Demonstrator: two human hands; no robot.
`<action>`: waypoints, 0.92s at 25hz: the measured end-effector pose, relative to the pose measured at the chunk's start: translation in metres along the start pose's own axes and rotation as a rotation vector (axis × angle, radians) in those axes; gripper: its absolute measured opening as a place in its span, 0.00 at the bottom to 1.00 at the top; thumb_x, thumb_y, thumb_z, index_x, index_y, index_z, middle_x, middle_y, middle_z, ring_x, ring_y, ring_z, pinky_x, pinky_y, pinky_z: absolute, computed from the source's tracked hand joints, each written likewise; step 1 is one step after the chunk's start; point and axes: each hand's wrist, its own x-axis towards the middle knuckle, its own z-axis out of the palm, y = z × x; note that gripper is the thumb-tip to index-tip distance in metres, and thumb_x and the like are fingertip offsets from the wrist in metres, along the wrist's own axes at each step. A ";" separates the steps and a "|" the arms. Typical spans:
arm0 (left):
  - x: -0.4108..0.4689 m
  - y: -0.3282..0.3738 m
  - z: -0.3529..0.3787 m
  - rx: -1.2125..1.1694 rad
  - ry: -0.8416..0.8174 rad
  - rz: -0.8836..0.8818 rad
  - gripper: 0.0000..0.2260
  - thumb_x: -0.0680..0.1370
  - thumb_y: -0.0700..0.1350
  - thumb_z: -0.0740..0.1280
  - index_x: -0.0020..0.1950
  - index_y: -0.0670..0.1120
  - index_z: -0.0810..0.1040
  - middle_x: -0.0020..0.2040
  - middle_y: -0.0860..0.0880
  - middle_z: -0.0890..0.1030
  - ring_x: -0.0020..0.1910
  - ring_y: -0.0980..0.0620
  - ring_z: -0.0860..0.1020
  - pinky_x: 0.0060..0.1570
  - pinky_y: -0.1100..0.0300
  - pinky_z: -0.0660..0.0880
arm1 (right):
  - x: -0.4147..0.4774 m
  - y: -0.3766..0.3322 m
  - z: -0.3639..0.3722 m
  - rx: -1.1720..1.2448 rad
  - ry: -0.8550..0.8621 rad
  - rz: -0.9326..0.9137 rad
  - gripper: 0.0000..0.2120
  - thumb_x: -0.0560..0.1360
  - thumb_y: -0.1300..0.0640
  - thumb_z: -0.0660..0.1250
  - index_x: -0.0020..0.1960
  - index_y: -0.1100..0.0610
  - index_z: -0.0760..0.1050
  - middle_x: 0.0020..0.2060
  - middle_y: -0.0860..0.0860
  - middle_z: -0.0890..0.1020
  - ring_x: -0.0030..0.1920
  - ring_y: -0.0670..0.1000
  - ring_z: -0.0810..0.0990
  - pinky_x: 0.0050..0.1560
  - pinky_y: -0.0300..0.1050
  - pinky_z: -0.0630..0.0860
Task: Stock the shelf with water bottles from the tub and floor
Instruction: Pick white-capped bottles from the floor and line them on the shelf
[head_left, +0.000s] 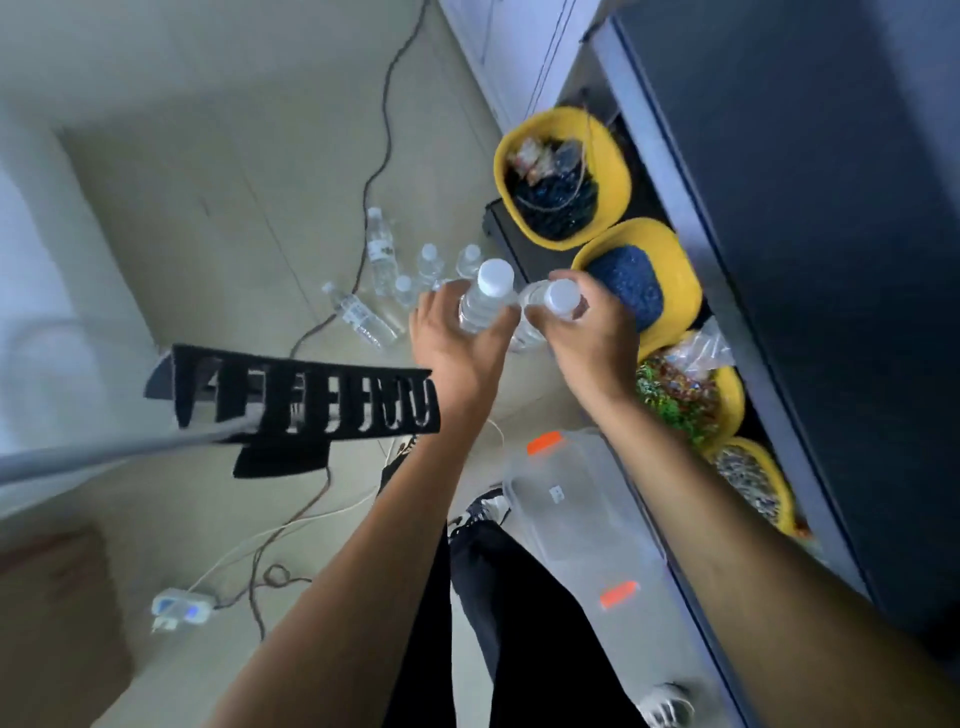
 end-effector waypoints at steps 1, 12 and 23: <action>-0.007 0.031 -0.011 -0.022 0.003 0.036 0.21 0.71 0.54 0.76 0.58 0.44 0.81 0.50 0.47 0.80 0.52 0.43 0.77 0.54 0.43 0.75 | -0.006 -0.020 -0.027 0.009 0.026 -0.045 0.18 0.70 0.48 0.78 0.58 0.50 0.82 0.41 0.47 0.84 0.42 0.51 0.81 0.43 0.49 0.76; -0.122 0.399 -0.059 -0.487 -0.181 0.571 0.07 0.68 0.57 0.74 0.41 0.57 0.83 0.40 0.56 0.77 0.38 0.62 0.74 0.40 0.67 0.69 | -0.081 -0.189 -0.377 0.361 0.525 -0.407 0.10 0.73 0.45 0.75 0.50 0.48 0.82 0.42 0.44 0.86 0.46 0.48 0.85 0.46 0.59 0.82; -0.210 0.482 0.087 -0.457 -0.778 0.730 0.14 0.75 0.52 0.75 0.31 0.52 0.77 0.29 0.61 0.69 0.30 0.60 0.67 0.38 0.65 0.64 | -0.123 -0.101 -0.554 0.203 0.716 -0.168 0.13 0.78 0.52 0.71 0.57 0.54 0.70 0.49 0.59 0.84 0.43 0.61 0.81 0.42 0.66 0.80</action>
